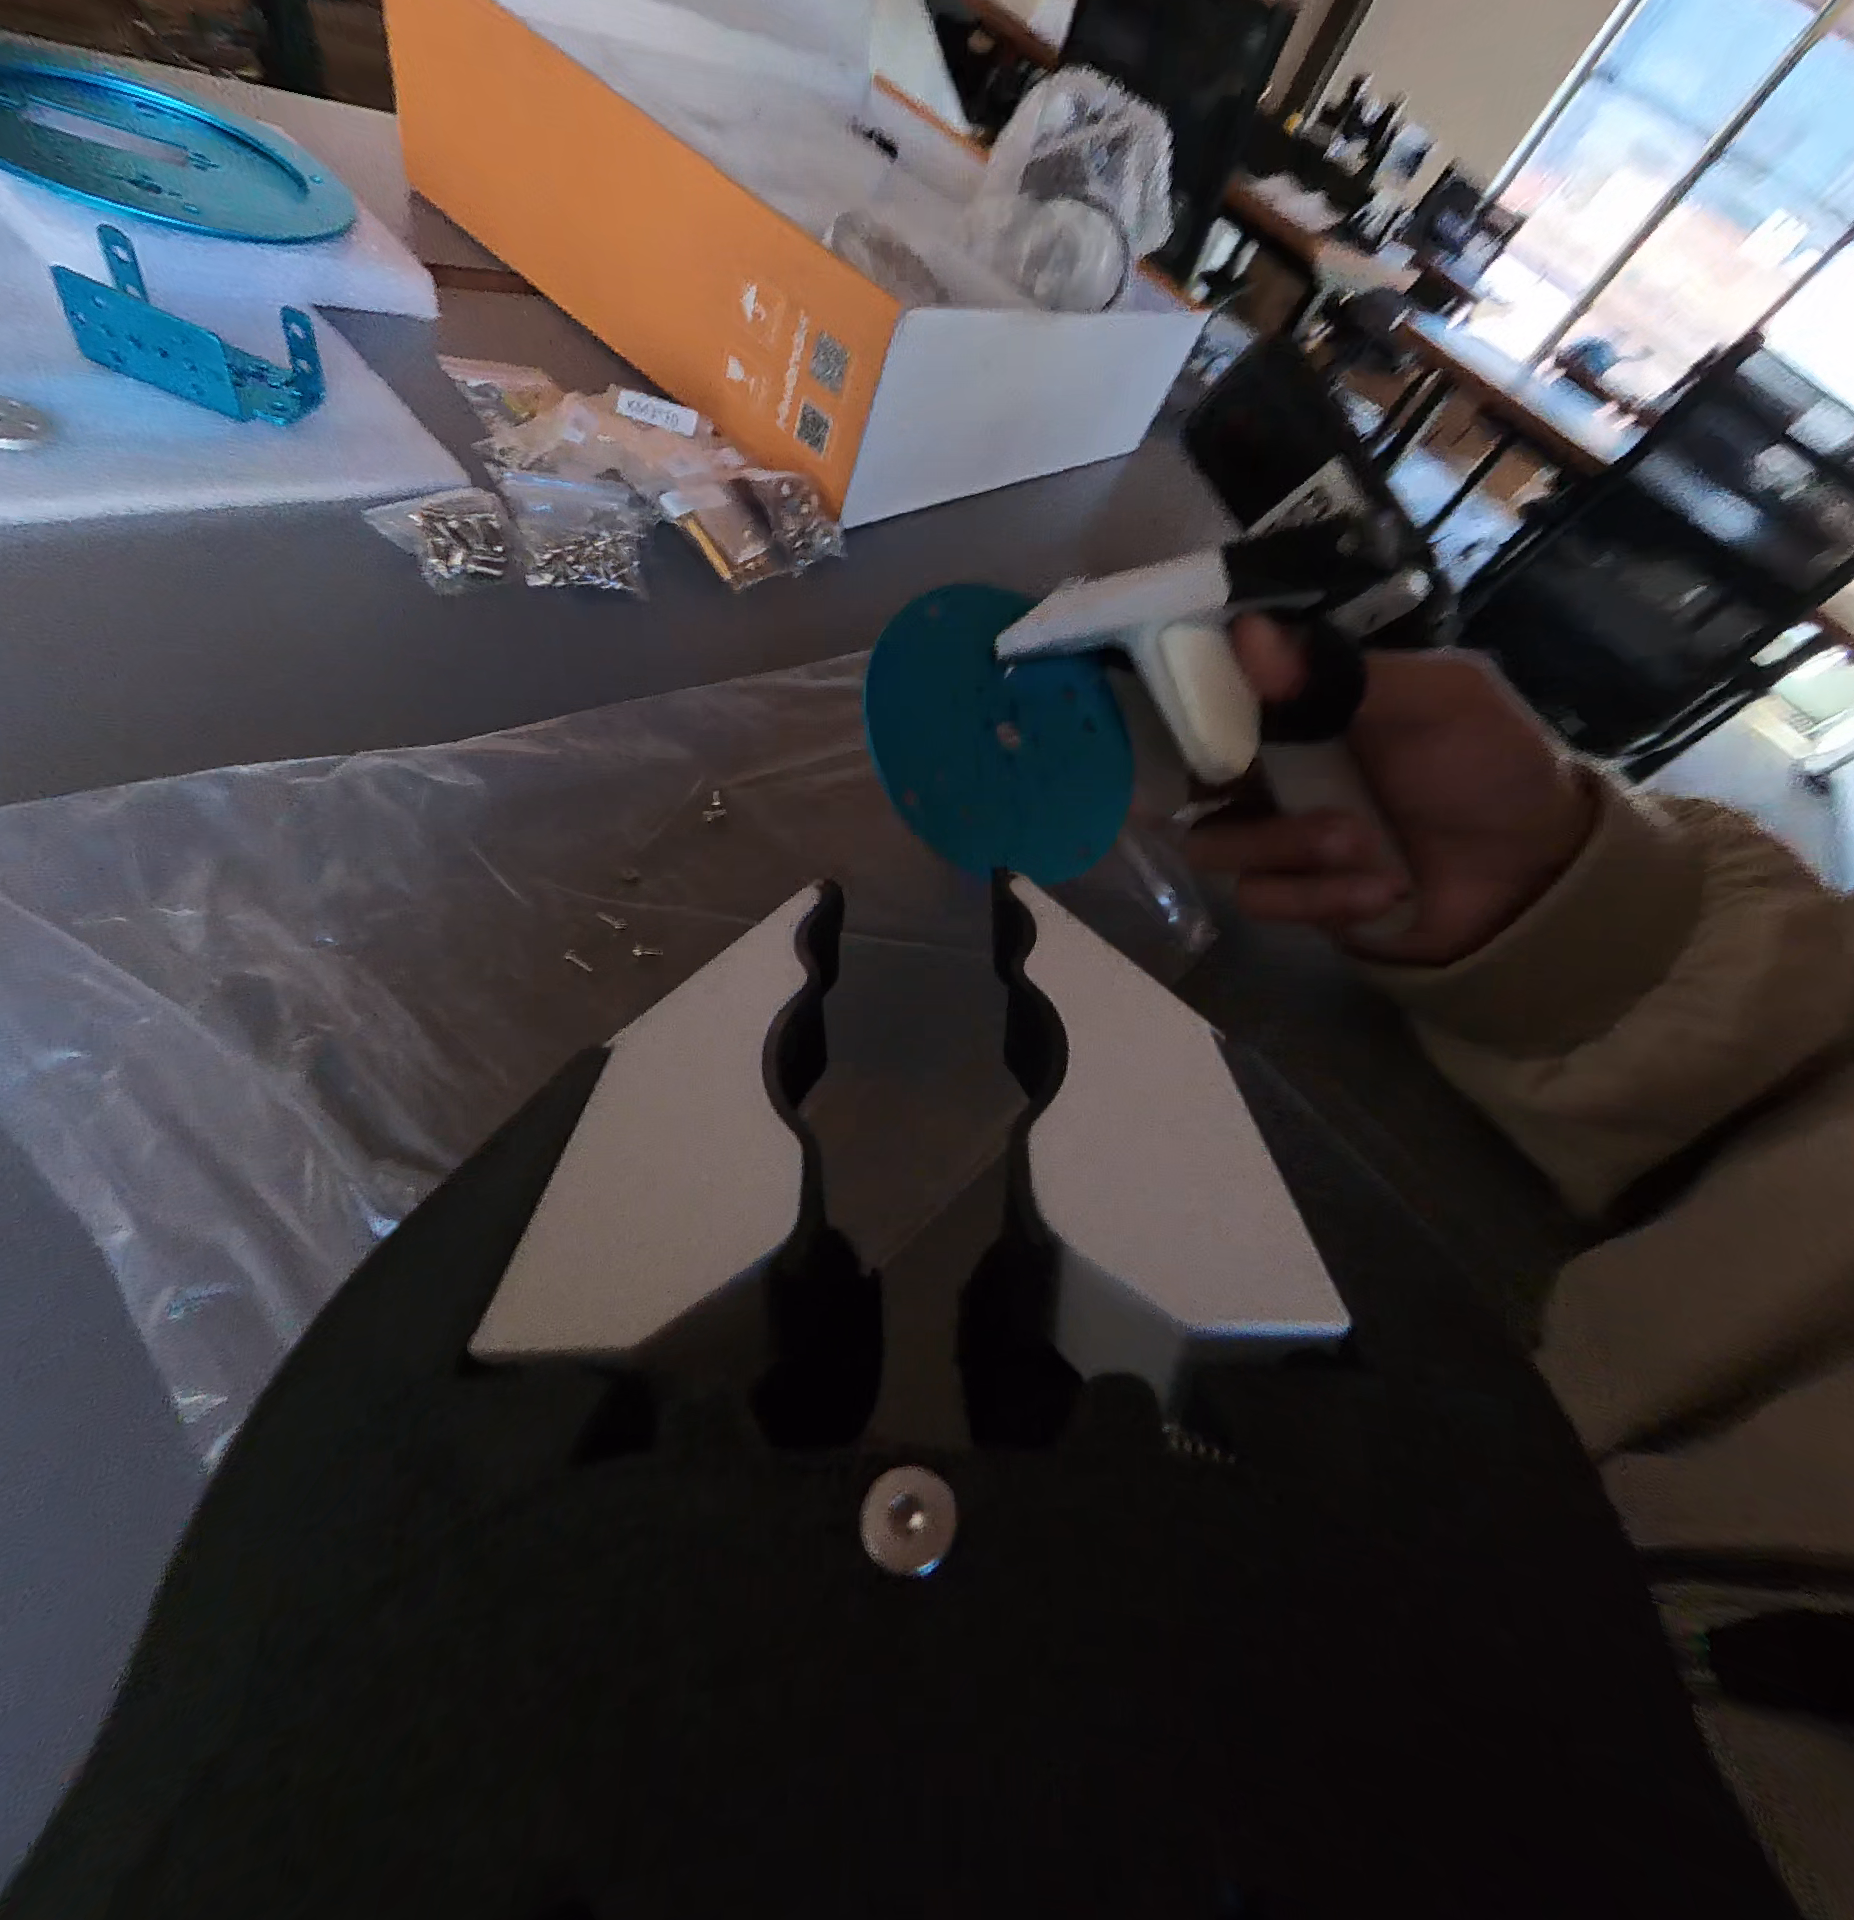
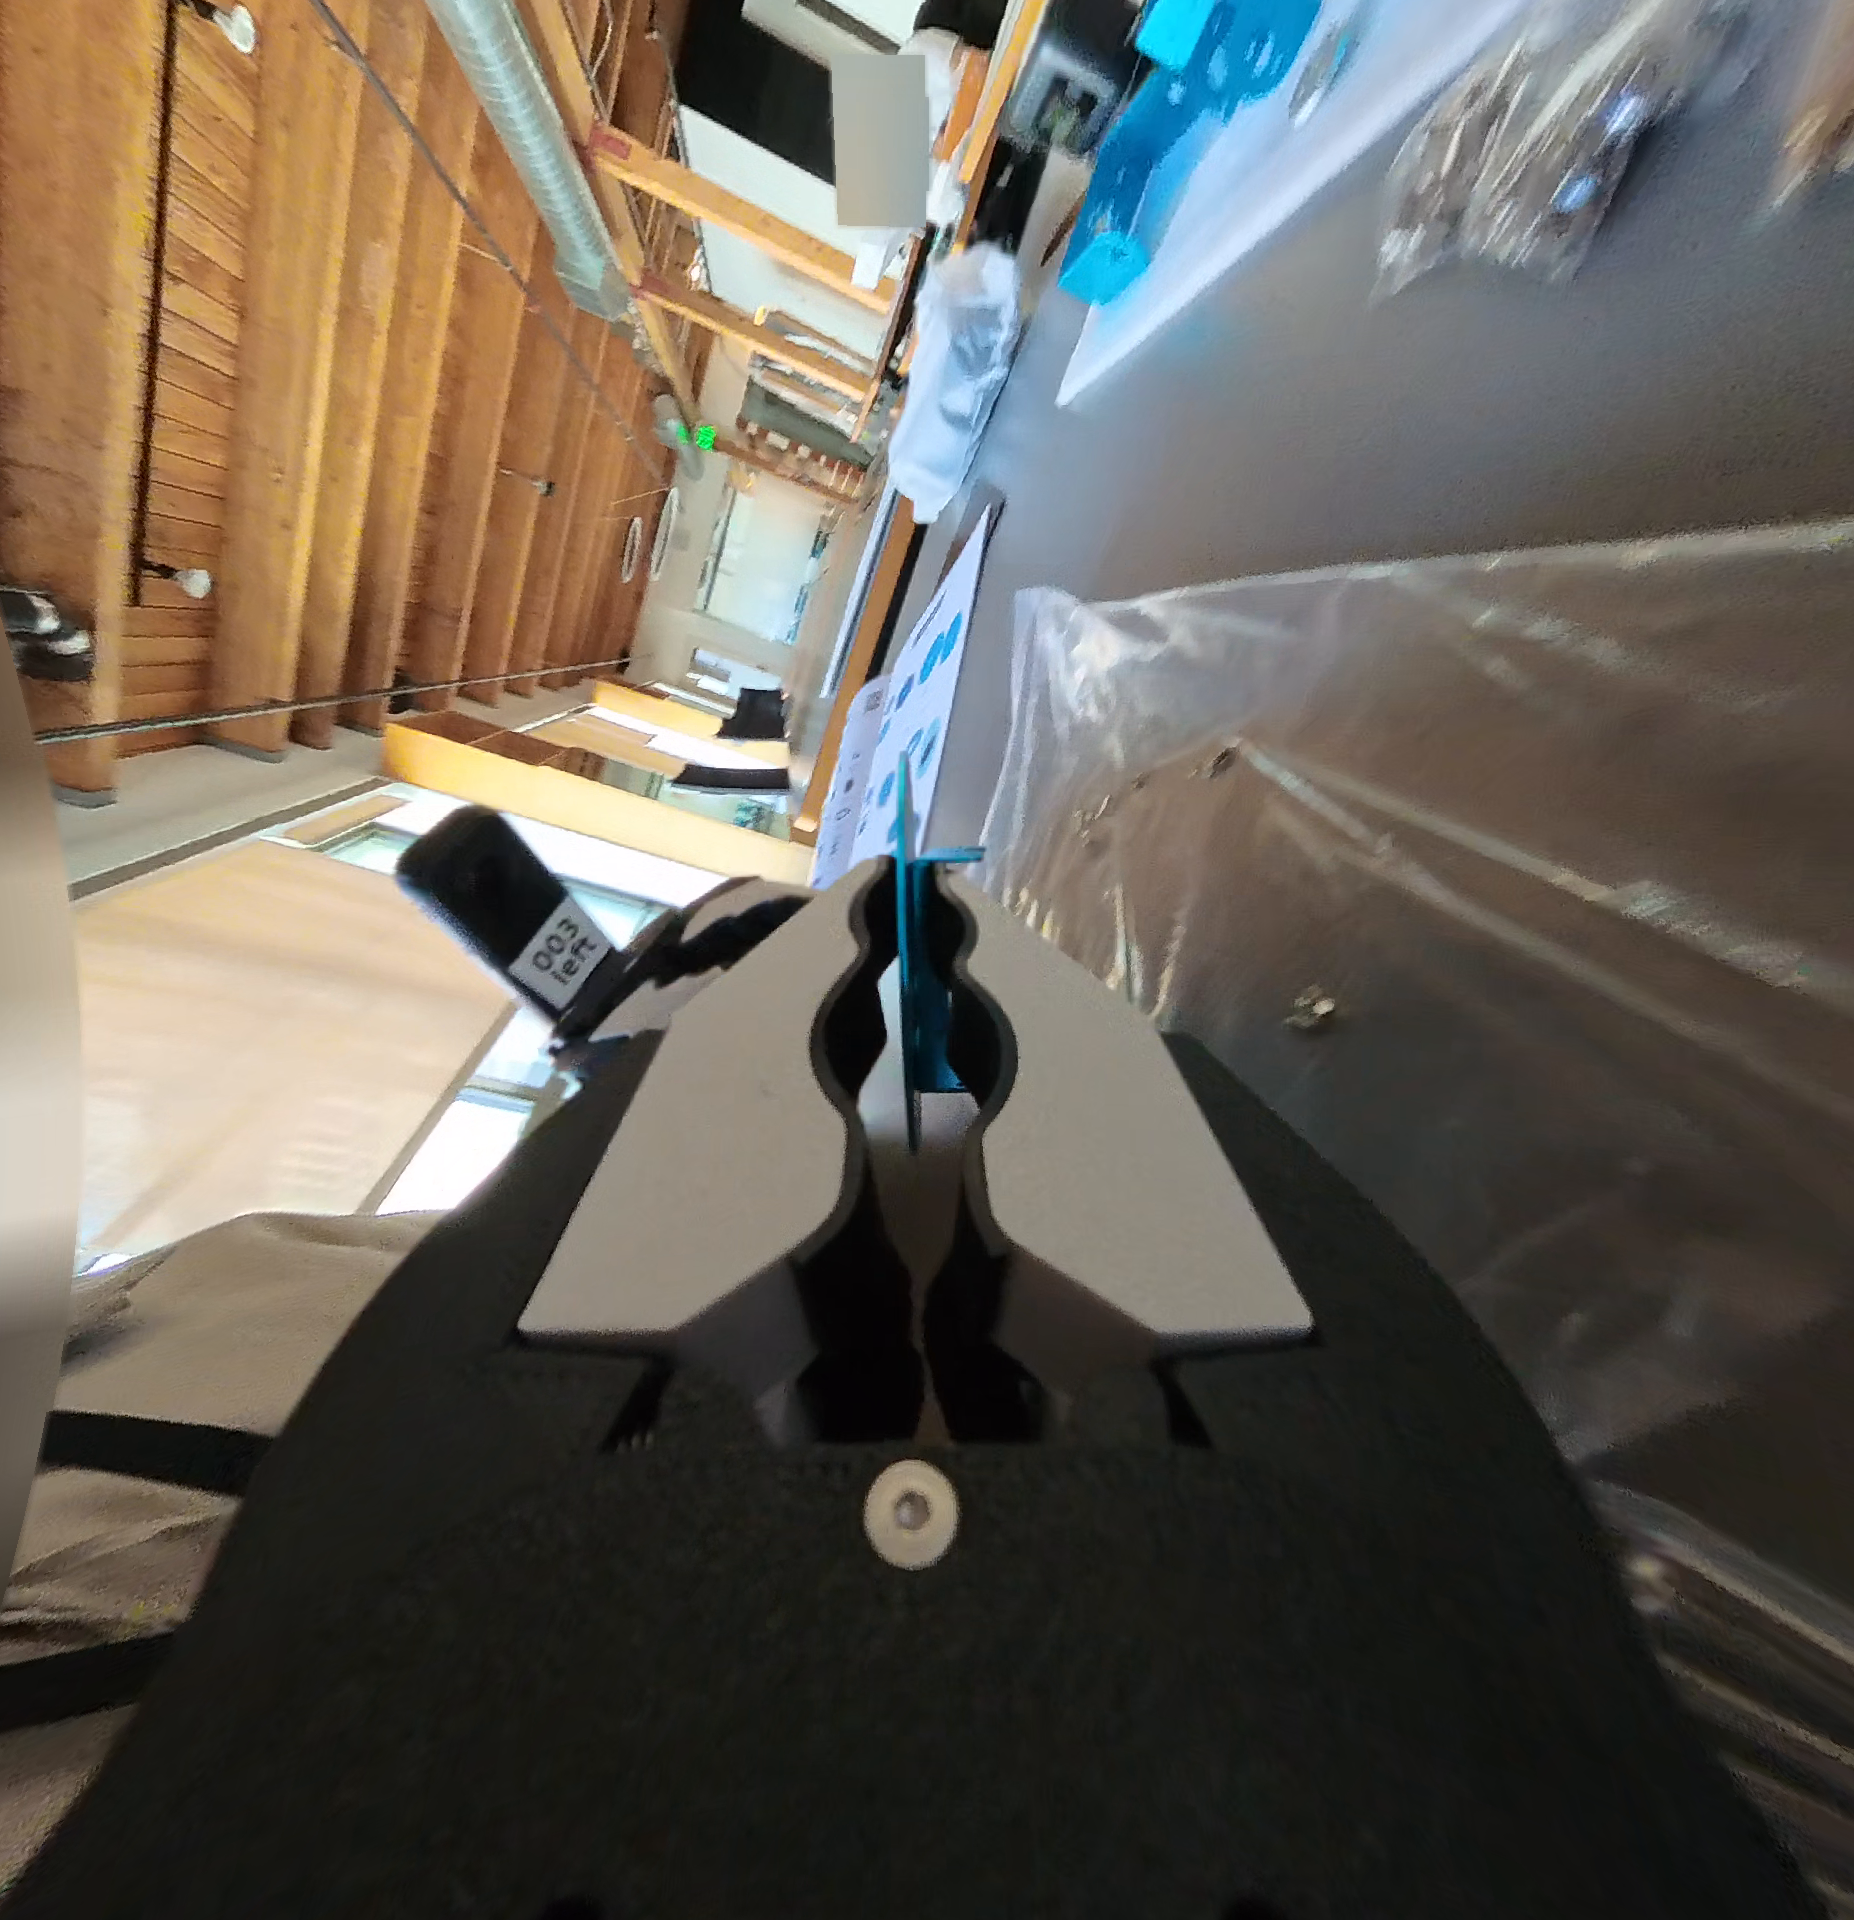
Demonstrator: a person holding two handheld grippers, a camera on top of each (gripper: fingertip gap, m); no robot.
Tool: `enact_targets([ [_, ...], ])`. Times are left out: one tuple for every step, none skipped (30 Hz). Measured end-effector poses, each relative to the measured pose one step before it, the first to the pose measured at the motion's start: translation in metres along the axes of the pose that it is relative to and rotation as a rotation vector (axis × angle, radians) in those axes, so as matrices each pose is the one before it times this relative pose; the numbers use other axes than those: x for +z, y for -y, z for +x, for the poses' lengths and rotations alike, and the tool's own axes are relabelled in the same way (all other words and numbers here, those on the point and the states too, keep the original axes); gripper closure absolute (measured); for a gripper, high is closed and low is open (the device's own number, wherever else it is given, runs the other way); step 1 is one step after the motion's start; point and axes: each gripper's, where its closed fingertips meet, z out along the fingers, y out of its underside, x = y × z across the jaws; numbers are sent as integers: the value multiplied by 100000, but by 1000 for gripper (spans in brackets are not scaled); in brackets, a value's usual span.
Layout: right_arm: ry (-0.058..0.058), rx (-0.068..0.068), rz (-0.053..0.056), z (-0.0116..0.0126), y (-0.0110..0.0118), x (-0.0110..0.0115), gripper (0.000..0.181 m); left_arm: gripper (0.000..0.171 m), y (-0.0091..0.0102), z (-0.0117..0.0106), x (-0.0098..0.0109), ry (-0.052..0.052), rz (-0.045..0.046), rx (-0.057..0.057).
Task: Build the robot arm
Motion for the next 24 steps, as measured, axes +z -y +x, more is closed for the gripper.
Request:
enact_targets([
  [-787,-1306,1648,181,656,-398,178,144,-206,-132,283,2779,-1593,2944],
  [-294,-560,1410,130,577,-357,178,144,-196,125,325,1096,-1574,2489],
  [-452,-553,1131,171,464,-314,178,144,-376,334,401,-196,-2736,1680],
  [-715,-742,1141,220,363,-299,178,144,-474,374,479,-419,-3474,991],
  [-609,-583,1089,221,249,-245,178,144,-405,421,499,-411,-2833,764],
  [-706,-621,608,223,89,-205,178,144,-336,510,481,-565,-2302,605],
  [-1344,-1311,514,286,-28,-168,178,144,-370,540,476,-413,-2526,397],
  [-1631,-1785,593,273,-59,-164,178,144,-334,413,455,530,-2410,499],
  [-1109,-1061,692,118,-54,-214,178,145,-343,320,397,1281,-2280,1220],
  [-266,-1183,966,-100,10,-219,178,148,-402,259,359,1481,-2647,1888],
  [-804,-1433,677,-56,-1,-212,178,151,-394,232,310,1400,-2526,2052],
  [-723,-1390,569,-51,36,-172,178,152,-306,169,280,1381,-1872,1750],
  [-416,-1074,315,-61,16,-119,178,152,-243,50,248,1486,-1513,1260],
  [228,-442,633,-130,60,-65,178,153,-231,73,231,861,-1415,1085],
  [535,98,238,-144,1,-10,178,155,-171,113,198,226,-1136,673],
  [799,178,0,-180,-15,0,178,157,-142,-32,173,753,-998,266],
  [349,-116,115,-108,-4,-12,178,159,-152,-208,160,1695,-1279,651],
  [-131,-391,193,-27,30,-46,178,161,-192,-239,156,1916,-1597,1140],
  [-239,-446,276,-10,74,-60,178,162,-199,-135,145,1273,-1788,1280],
  [-39,-284,227,-25,71,-49,178,162,-90,-50,122,859,-1197,1246],
  [143,-13,135,-36,40,-37,178,162,-1,22,82,512,-476,854],
  [295,138,190,-51,37,-31,178,162,-24,131,86,-430,-561,330],
  [220,106,156,-43,45,-28,178,162,-81,192,103,-945,-697,40],
  [187,0,118,-47,33,-30,178,162,-118,17,98,100,-798,-49],
])
